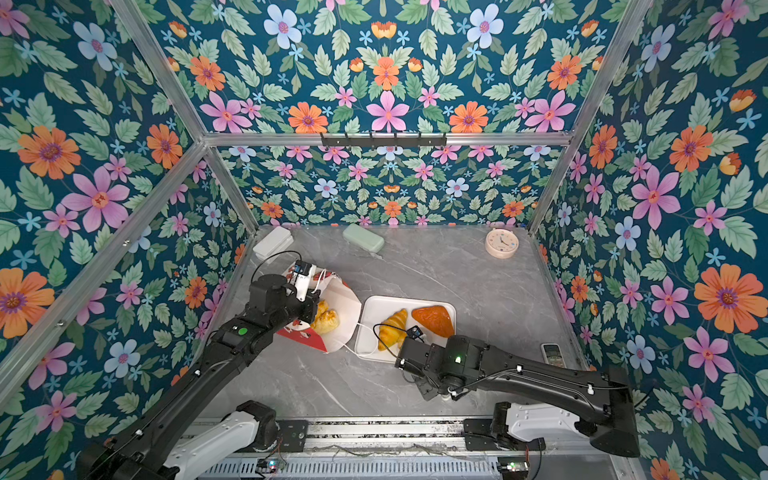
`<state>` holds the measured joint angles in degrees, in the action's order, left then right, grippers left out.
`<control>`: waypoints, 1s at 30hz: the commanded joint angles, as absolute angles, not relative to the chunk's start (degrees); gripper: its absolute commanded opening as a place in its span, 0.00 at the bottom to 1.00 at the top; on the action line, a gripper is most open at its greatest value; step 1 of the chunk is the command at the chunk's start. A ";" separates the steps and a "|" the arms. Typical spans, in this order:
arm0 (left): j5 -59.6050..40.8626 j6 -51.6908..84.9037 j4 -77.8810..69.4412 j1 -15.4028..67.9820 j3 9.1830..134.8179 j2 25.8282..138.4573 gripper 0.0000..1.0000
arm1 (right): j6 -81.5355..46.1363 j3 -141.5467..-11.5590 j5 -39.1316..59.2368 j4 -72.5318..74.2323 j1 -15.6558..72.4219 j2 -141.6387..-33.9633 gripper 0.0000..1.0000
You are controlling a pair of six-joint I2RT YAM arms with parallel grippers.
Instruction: Take the fake bread out of the paper bag
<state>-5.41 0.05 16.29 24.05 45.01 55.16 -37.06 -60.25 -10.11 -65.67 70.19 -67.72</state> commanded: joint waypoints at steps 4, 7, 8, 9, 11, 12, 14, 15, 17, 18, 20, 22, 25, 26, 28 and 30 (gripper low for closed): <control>-4.83 0.35 15.16 24.06 44.92 54.75 0.00 | -34.88 -63.28 -11.93 -69.81 70.16 -70.63 0.27; -4.75 0.40 15.21 24.07 44.95 54.75 0.00 | -34.69 -64.97 -13.21 -72.99 70.19 -71.60 0.23; -4.75 0.37 15.28 24.00 44.92 54.74 0.00 | -34.72 -65.65 -13.68 -74.32 70.15 -71.87 0.23; -4.75 0.35 15.30 24.08 44.92 54.71 0.00 | -34.80 -66.35 -14.19 -75.67 70.21 -72.11 0.22; -4.66 0.40 15.29 24.00 44.96 54.74 0.00 | -35.52 -67.73 -15.33 -78.34 70.14 -72.61 0.21; -4.66 0.36 15.36 24.06 44.97 54.73 0.00 | -35.89 -68.36 -15.75 -79.63 70.22 -72.89 0.21; -4.66 0.36 15.35 24.08 44.97 54.84 0.00 | -36.61 -69.70 -16.34 -82.13 70.13 -73.75 0.21; -4.66 0.37 15.31 24.01 44.93 54.92 0.00 | -36.73 -70.16 -16.35 -82.88 70.15 -74.09 0.20; -4.70 0.27 15.30 24.04 45.02 55.08 0.00 | -36.73 -70.75 -16.53 -83.64 70.19 -74.49 0.20; -4.75 0.27 15.30 24.02 45.04 55.16 0.00 | -36.42 -70.84 -16.29 -83.38 70.07 -74.36 0.20; -4.90 0.29 15.39 24.05 45.01 55.28 0.00 | -35.64 -70.84 -14.88 -82.23 69.67 -74.24 0.20; -4.84 0.27 15.52 24.00 45.00 55.26 0.00 | -35.09 -70.84 -13.74 -81.34 69.09 -73.80 0.20; -4.83 0.26 15.47 24.00 45.01 55.31 0.00 | -34.41 -71.02 -12.84 -80.39 68.33 -72.75 0.20; -4.83 0.19 15.47 24.06 45.03 55.36 0.00 | -34.24 -71.02 -12.54 -80.04 67.99 -72.45 0.20; -4.88 0.24 15.47 24.00 45.03 55.44 0.00 | -33.60 -70.85 -10.87 -78.57 67.19 -71.55 0.20; -5.00 0.24 15.58 24.03 45.01 55.49 0.00 | -32.90 -70.34 -9.18 -76.27 66.33 -70.45 0.20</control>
